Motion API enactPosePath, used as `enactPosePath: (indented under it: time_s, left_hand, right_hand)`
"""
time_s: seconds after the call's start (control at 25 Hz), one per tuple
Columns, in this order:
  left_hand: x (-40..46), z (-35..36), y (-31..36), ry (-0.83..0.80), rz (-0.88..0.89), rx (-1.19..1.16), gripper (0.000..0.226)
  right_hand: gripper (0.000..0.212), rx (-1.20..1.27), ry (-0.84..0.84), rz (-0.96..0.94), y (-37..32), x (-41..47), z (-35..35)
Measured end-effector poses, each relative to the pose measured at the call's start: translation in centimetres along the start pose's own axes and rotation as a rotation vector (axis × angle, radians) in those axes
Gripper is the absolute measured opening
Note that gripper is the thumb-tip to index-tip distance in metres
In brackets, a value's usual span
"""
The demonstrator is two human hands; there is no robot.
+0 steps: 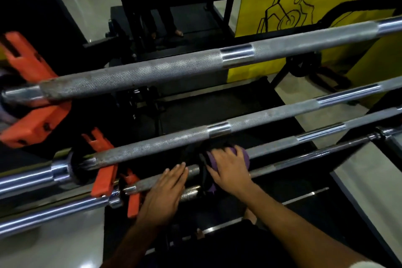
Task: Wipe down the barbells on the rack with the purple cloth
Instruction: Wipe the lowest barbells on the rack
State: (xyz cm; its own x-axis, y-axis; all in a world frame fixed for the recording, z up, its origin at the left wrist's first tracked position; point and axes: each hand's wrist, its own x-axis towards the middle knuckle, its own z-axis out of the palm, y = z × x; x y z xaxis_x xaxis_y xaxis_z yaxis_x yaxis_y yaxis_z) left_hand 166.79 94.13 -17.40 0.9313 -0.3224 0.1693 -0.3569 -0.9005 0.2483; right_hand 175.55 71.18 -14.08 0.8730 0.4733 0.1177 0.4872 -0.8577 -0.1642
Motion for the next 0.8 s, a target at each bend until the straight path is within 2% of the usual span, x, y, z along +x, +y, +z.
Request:
enactPosePath:
  time_s: [0.08,0.2,0.28,0.36,0.48,0.64,0.8]
  left_hand:
    - [0.0,0.3,0.3,-0.002,-0.015,0.005,0.050]
    - [0.0,0.1,1.0,-0.001,-0.047,0.025,0.054]
    - [-0.1,0.2,1.1,-0.002,-0.054,0.012,0.054]
    - [0.2,0.1,1.2,0.023,-0.068,-0.016,0.053]
    - [0.1,0.5,1.6,0.056,-0.077,-0.038,0.054]
    - [0.0,0.6,1.5,0.096,-0.078,-0.047,0.054]
    - [-0.1,0.7,2.8,0.118,-0.152,-0.065,0.056]
  right_hand:
    - [0.045,-0.053,-0.212,0.106,-0.5,2.9,-1.5]
    - [0.048,0.043,-0.494,0.143,0.6,6.4,-2.8]
    - [0.047,0.016,-0.411,0.097,0.8,5.6,-2.4]
    - [0.047,-0.095,-0.212,0.017,0.8,2.5,-1.2]
    - [0.040,0.002,0.010,-0.048,1.8,-0.1,-0.2]
    - [0.047,0.033,0.057,-0.137,3.0,-0.9,-0.5]
    - [0.070,-0.032,-0.028,-0.252,5.0,-3.2,-1.2]
